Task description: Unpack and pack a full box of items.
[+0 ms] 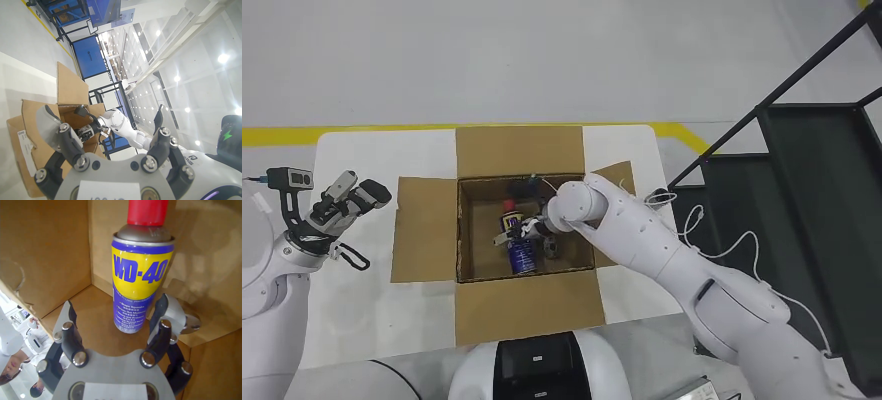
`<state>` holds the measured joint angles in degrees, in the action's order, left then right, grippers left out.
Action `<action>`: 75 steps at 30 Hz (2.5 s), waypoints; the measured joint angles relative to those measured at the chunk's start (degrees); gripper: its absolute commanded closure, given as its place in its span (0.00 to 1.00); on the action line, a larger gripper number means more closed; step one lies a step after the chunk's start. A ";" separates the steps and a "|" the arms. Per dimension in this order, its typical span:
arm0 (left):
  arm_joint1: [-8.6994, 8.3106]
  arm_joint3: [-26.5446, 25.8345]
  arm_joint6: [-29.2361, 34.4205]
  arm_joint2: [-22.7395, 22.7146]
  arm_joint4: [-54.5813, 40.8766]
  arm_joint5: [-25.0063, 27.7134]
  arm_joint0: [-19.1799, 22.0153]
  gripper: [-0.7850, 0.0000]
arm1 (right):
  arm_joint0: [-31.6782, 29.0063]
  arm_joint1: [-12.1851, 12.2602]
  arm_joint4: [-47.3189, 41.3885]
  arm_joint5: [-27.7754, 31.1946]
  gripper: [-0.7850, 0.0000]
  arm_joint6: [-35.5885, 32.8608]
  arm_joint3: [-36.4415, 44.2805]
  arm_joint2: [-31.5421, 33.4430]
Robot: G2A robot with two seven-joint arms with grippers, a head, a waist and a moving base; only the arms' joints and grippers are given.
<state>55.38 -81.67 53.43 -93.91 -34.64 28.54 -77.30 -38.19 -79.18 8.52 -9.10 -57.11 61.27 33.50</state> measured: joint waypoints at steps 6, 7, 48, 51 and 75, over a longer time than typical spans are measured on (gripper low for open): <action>0.00 0.00 0.00 0.00 0.00 0.00 0.00 0.00 | -8.22 4.81 4.01 0.17 0.00 -0.59 15.41 7.84; 0.00 0.00 0.00 0.00 0.00 0.00 0.00 0.00 | -9.83 5.59 4.80 0.32 0.00 -0.53 18.34 9.38; 0.00 0.00 0.00 0.00 0.00 0.00 0.00 0.00 | -60.49 15.60 23.79 21.01 0.00 26.75 50.00 70.20; 0.00 0.00 0.00 0.00 0.00 0.00 0.00 0.00 | -60.56 15.59 23.73 21.03 0.00 26.80 50.13 70.21; 0.00 0.00 0.00 0.00 0.00 0.00 0.00 0.00 | -45.60 14.72 40.62 9.55 0.00 32.05 28.95 56.35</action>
<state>55.38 -81.66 53.43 -93.91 -34.64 28.54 -77.30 -83.79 -64.45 49.15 0.45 -25.06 90.22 89.85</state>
